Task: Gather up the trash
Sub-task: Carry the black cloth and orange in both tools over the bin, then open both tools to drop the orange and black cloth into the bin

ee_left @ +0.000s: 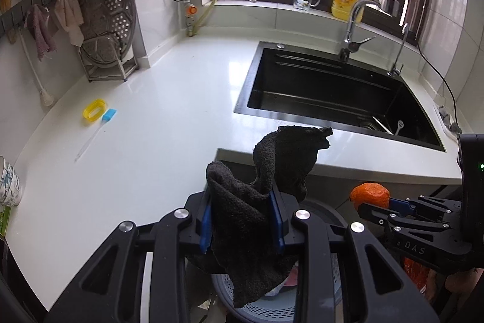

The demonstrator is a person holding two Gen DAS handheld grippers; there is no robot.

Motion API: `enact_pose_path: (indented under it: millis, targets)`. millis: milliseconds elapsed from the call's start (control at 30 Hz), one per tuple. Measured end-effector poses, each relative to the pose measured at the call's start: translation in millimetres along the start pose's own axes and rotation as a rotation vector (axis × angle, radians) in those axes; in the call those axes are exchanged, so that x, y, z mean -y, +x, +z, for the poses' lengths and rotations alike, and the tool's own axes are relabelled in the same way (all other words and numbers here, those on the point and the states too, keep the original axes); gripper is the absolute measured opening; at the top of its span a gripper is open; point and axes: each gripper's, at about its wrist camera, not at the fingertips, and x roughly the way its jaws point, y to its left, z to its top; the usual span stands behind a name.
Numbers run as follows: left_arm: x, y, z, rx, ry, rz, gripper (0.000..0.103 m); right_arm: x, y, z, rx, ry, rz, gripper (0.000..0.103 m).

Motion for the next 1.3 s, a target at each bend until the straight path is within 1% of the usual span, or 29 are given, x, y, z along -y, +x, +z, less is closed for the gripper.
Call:
enact_pose_path:
  millis: [100,200,300,367,400,500,533,567,600,633,667,700,800,933,1100,1300]
  targets:
    - [16,10,-16,-0.045,0.023,-0.01,0.03,15,6,-17,-0.048,0.023,0.007,0.032]
    - [24,28,-33,-0.122,0.034,-0.035,0.031,18,17,-27,-0.09,0.026,0.024,0.032]
    - [27,45,-48,-0.187,0.035,-0.022,0.031,16,27,-34,-0.123,0.026,0.037,0.032]
    - [29,49,-55,-0.209,0.035,-0.024,0.031,14,33,-36,-0.137,0.025,0.049,0.032]
    - [29,50,-58,-0.217,0.038,-0.023,0.034,13,36,-36,-0.142,0.022,0.052,0.033]
    - [28,53,-62,-0.237,0.046,-0.008,0.035,10,43,-35,-0.152,0.021,0.067,0.033]
    - [28,53,-63,-0.244,0.045,-0.002,0.039,9,44,-34,-0.154,0.021,0.073,0.034]
    - [26,52,-64,-0.249,0.041,0.002,0.04,8,44,-33,-0.155,0.021,0.081,0.039]
    - [25,52,-63,-0.251,0.037,0.007,0.048,7,43,-33,-0.146,0.02,0.079,0.044]
    - [23,49,-63,-0.247,0.033,0.017,0.064,6,40,-33,-0.126,0.014,0.07,0.054]
    - [21,45,-62,-0.234,0.028,0.027,0.071,5,37,-32,-0.113,0.005,0.064,0.057]
    - [20,40,-61,-0.217,0.024,0.031,0.078,4,36,-32,-0.11,-0.001,0.063,0.057]
    - [17,32,-58,-0.204,0.024,0.043,0.081,4,31,-34,-0.108,0.0,0.061,0.057]
    - [13,23,-56,-0.204,0.018,0.071,0.081,9,23,-40,-0.112,0.016,0.056,0.057]
    - [8,12,-57,-0.194,-0.001,0.088,0.083,17,14,-52,-0.124,0.029,0.056,0.057]
    - [4,-4,-55,-0.175,-0.018,0.099,0.083,20,1,-56,-0.111,0.031,0.062,0.057]
